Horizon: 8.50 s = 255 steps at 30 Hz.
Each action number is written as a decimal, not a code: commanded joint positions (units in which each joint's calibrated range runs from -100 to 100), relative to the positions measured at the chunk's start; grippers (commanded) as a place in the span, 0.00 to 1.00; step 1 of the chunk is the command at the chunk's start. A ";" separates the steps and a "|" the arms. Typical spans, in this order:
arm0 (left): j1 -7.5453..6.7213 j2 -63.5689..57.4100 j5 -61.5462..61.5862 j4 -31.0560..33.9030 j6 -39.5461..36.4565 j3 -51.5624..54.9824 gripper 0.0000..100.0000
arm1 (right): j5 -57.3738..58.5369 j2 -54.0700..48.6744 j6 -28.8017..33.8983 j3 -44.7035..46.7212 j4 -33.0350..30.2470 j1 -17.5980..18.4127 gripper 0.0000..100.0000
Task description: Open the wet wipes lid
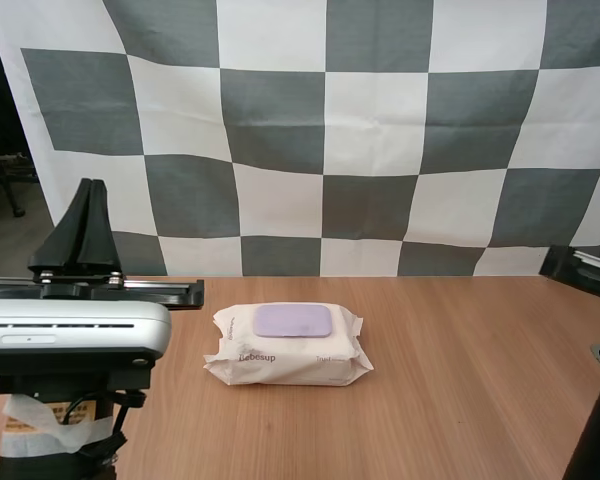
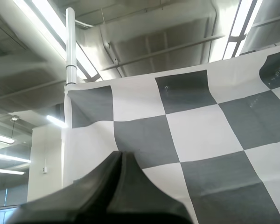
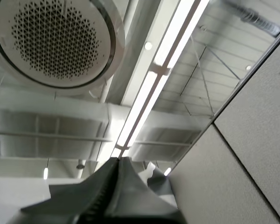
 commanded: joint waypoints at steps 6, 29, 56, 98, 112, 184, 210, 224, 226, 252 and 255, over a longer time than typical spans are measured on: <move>-0.02 2.25 20.80 0.04 -0.24 -15.91 0.00 | 57.80 2.13 0.04 -18.06 -17.54 0.01 0.00; 1.49 36.32 104.78 1.01 27.85 -51.53 0.00 | 146.42 39.83 -17.05 -54.46 -37.77 0.01 0.00; 22.19 58.08 117.77 -52.89 63.37 -39.76 0.00 | 142.57 52.53 -40.51 -41.40 -16.41 0.01 0.00; 22.49 94.43 153.83 -60.39 89.21 -37.64 0.63 | 144.69 52.53 -38.56 -41.40 -16.73 0.01 0.00; 22.49 95.77 153.83 -54.97 90.24 -35.87 0.61 | 142.41 52.53 -38.56 -41.40 -15.92 0.01 0.00; 22.49 108.87 153.83 -56.81 90.24 -35.30 0.00 | 152.69 56.91 -61.04 -41.40 3.88 0.50 0.00; 22.49 108.87 153.83 -56.88 90.24 -35.30 0.00 | 152.64 78.17 -68.55 -41.40 6.83 14.98 0.43; 22.49 108.87 153.83 -56.67 90.24 -35.30 0.00 | 138.96 85.39 -68.55 -41.40 11.45 15.07 0.46; 22.49 108.87 153.83 -56.67 90.24 -35.30 0.00 | 138.31 85.88 -68.55 -41.40 11.91 15.07 0.46; 22.49 108.87 153.83 -56.90 90.24 -35.30 0.00 | 135.10 86.85 -68.55 -41.52 16.18 17.49 0.46; 22.49 108.87 153.83 -56.90 90.24 -35.30 0.00 | 134.34 86.85 -68.55 -41.52 15.73 17.49 0.46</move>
